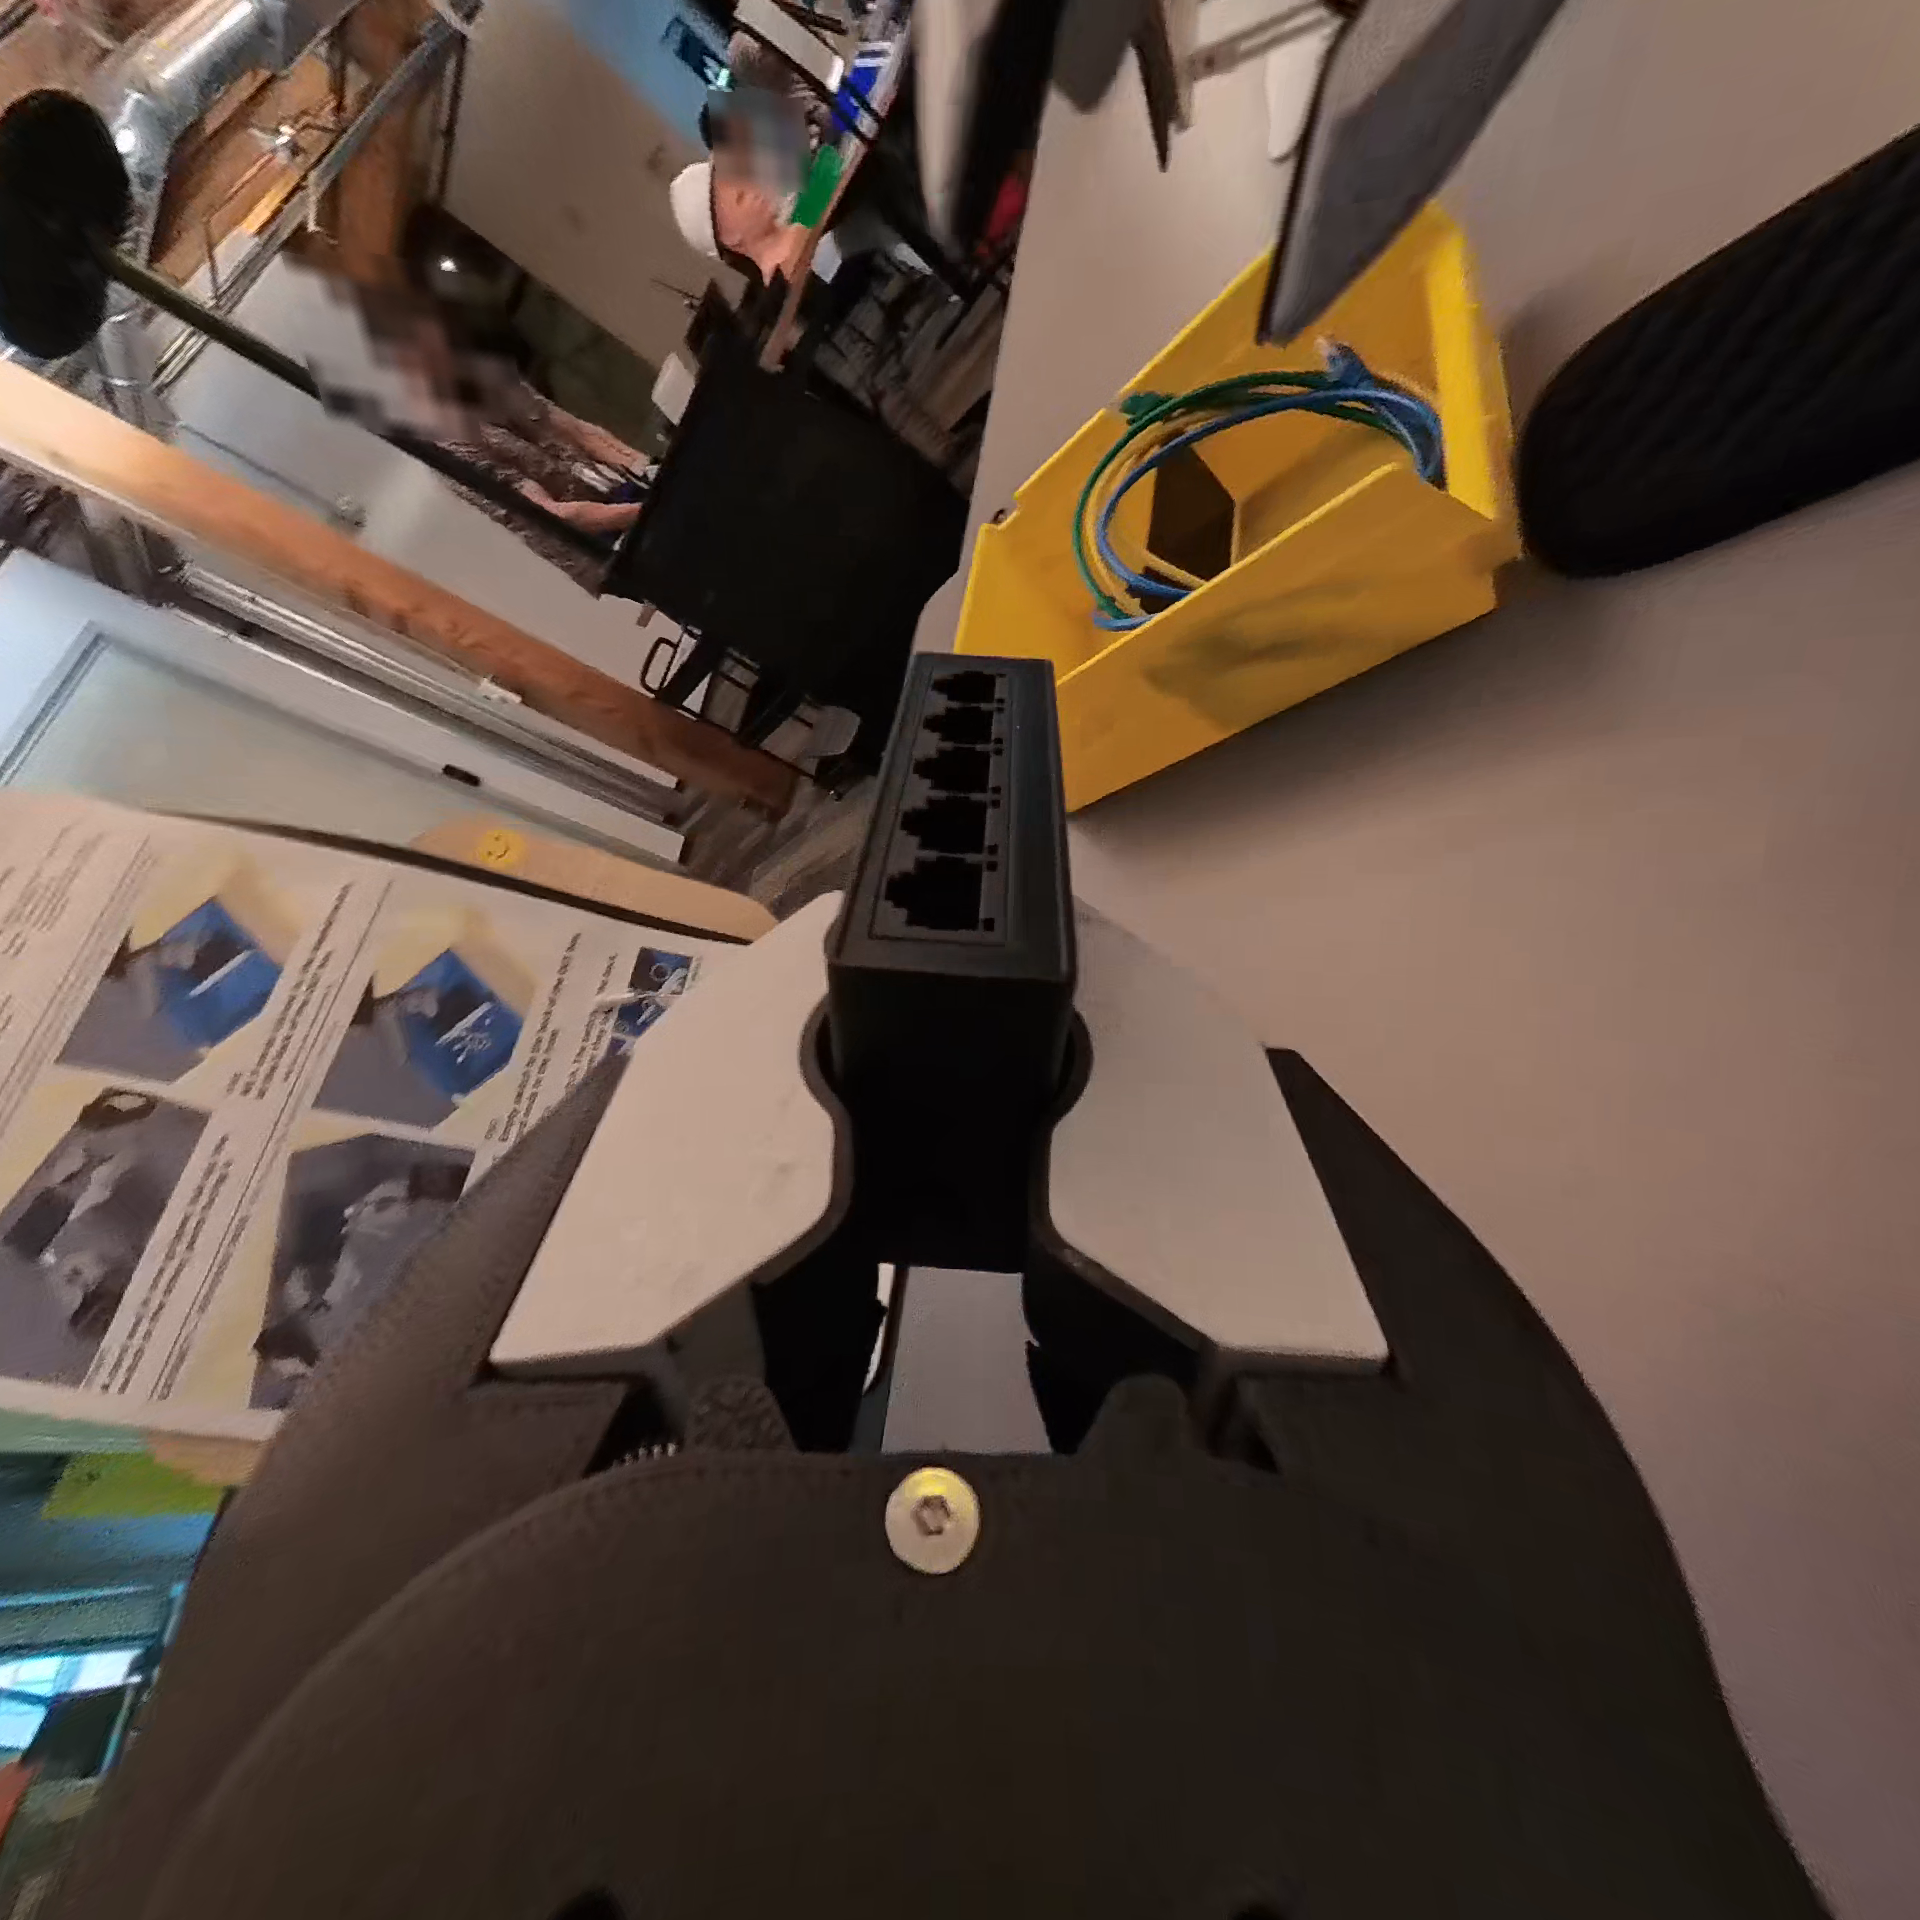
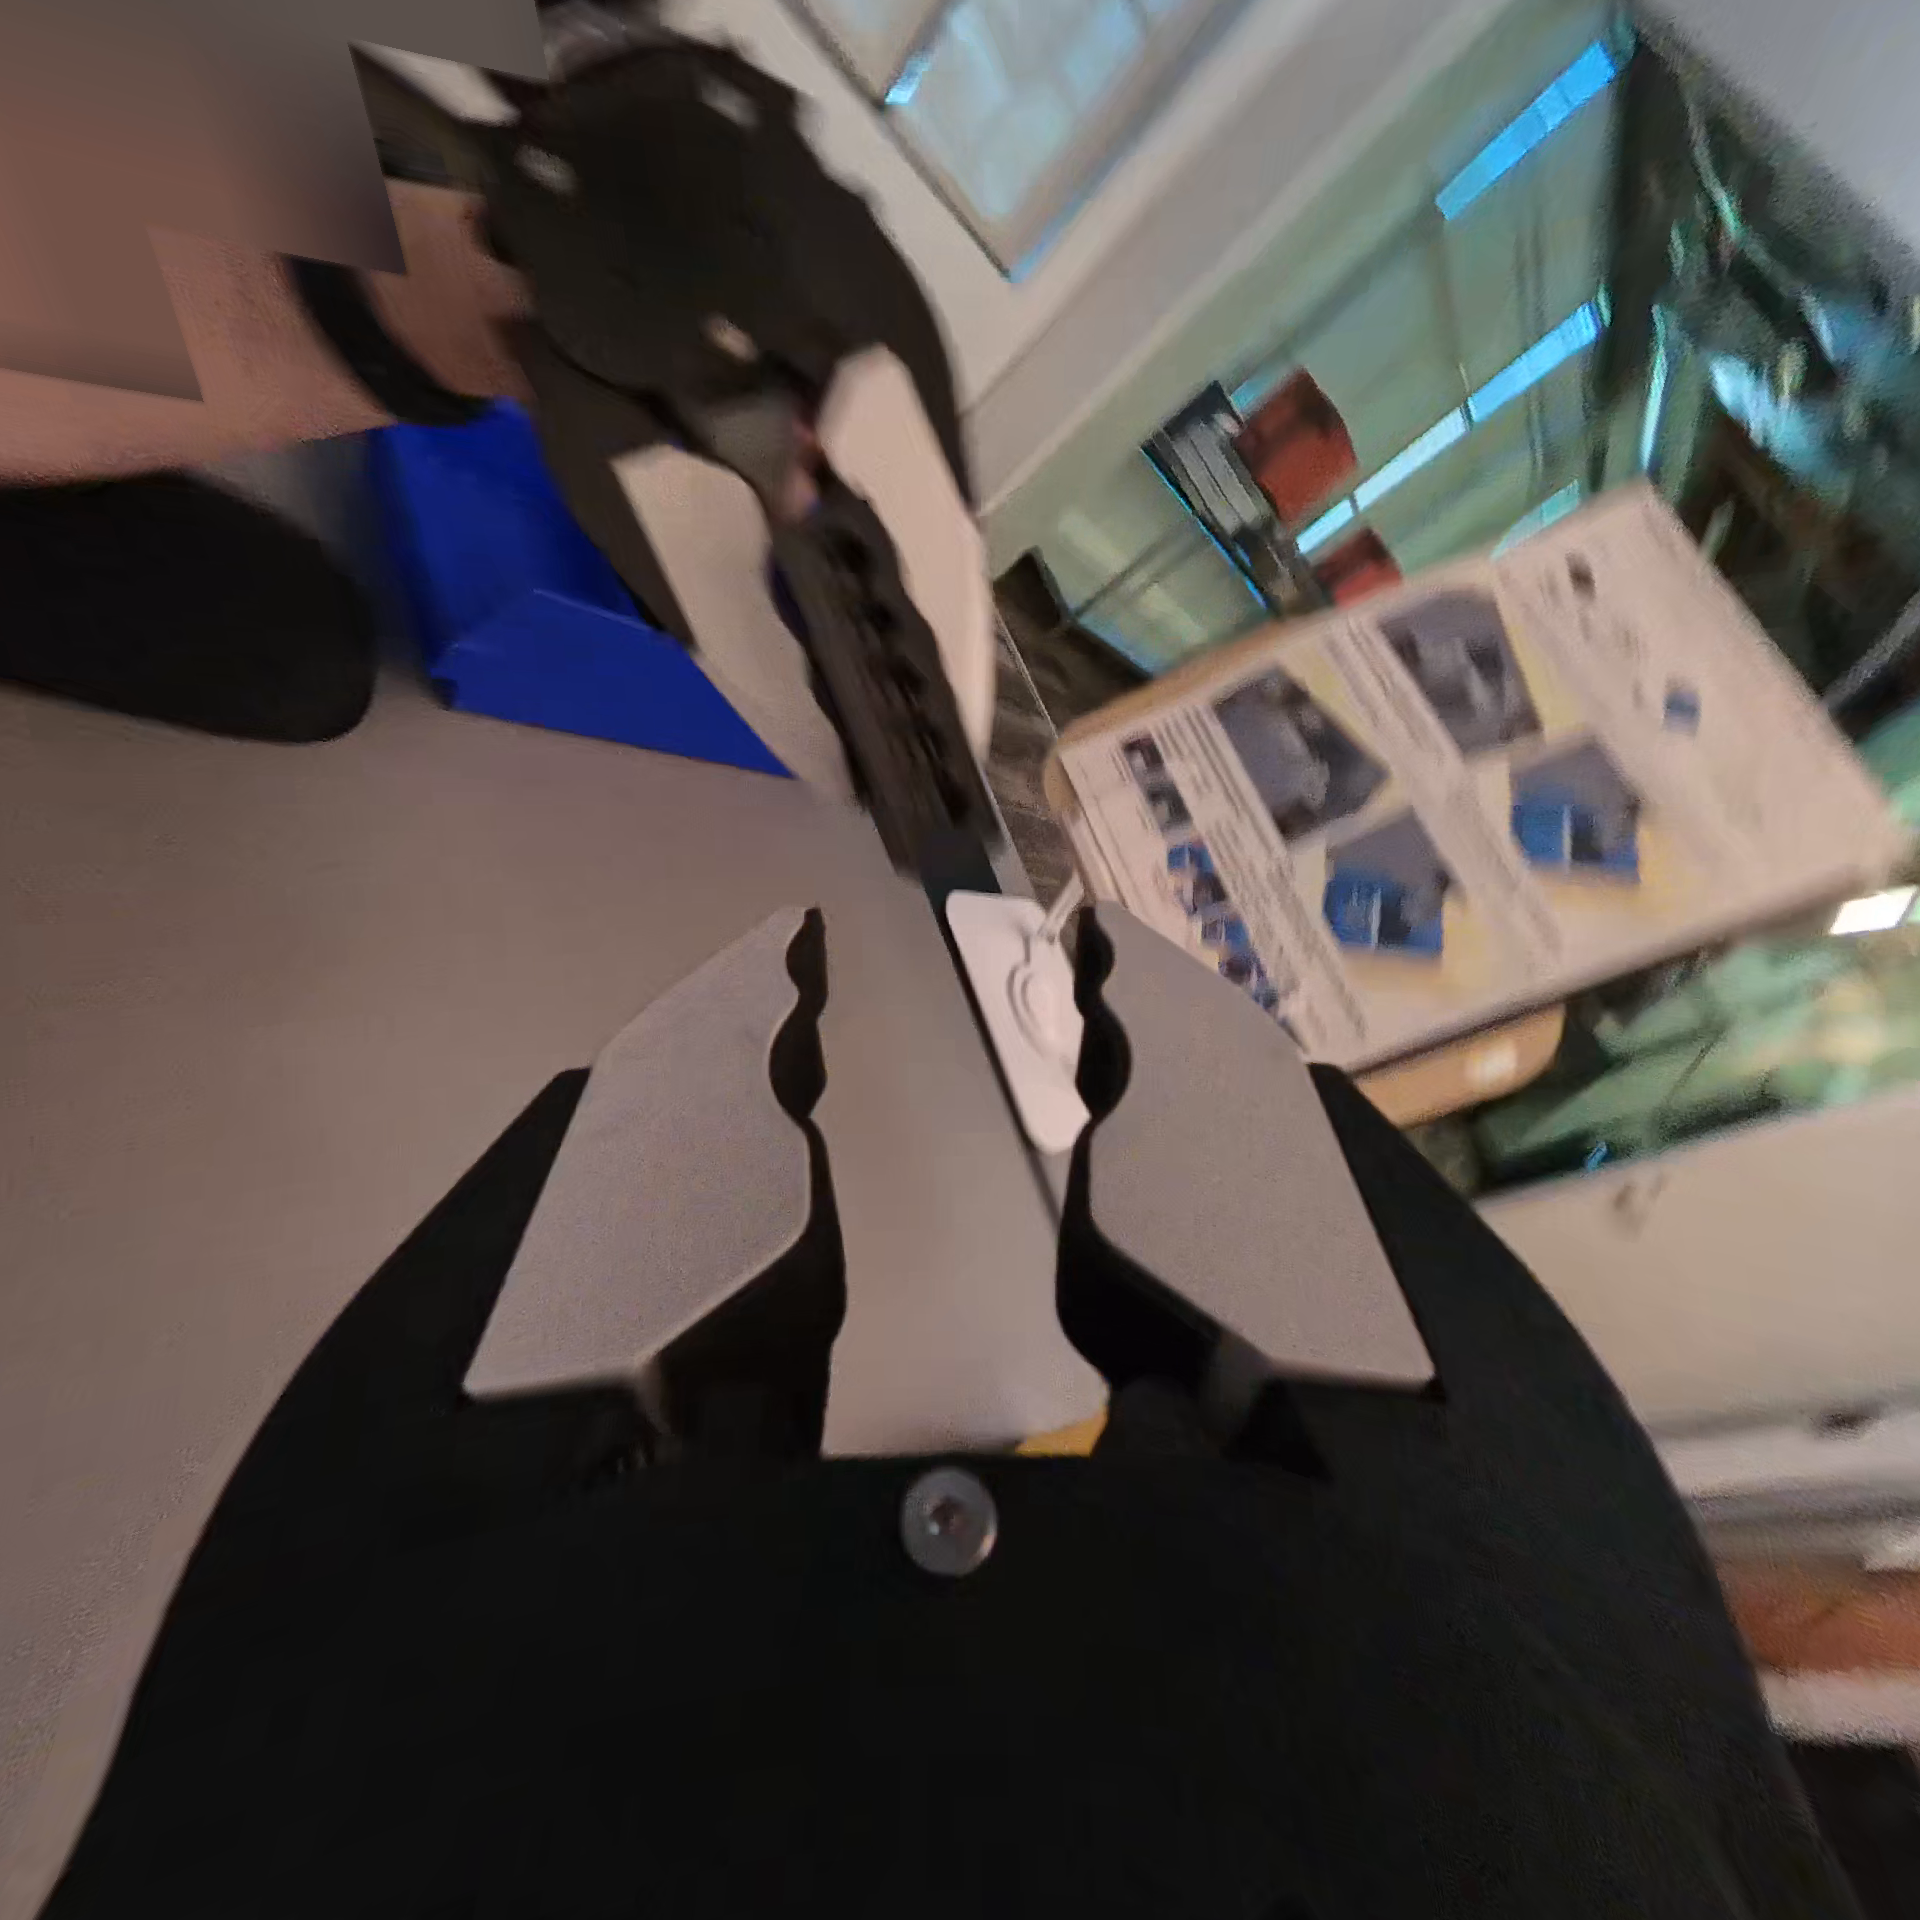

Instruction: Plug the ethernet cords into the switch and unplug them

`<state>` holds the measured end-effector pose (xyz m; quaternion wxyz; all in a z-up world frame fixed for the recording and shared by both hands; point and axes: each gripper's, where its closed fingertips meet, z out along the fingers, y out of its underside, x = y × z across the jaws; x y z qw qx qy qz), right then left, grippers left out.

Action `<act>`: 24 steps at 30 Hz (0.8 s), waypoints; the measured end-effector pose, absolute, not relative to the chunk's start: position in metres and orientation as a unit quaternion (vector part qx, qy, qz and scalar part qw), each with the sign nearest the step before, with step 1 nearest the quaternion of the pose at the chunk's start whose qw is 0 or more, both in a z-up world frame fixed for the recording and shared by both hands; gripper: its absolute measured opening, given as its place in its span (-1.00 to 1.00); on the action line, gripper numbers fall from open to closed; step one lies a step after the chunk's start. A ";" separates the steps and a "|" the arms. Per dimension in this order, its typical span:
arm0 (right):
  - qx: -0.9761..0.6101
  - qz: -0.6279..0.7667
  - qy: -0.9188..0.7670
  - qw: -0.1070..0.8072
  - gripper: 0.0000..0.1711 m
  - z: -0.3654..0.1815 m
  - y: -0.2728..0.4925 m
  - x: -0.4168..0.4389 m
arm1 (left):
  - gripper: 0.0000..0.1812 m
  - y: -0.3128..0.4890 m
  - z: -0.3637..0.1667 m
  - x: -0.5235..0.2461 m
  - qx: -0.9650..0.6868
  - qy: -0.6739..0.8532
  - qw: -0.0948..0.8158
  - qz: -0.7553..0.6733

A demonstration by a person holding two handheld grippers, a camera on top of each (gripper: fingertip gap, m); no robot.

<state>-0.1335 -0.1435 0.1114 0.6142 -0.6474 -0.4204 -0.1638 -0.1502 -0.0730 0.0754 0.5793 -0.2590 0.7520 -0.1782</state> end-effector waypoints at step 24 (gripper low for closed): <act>-0.887 -0.210 -0.377 0.162 -0.67 -0.014 -0.075 0.192 | -0.73 -0.010 0.107 -0.181 -0.338 0.674 0.643 -0.133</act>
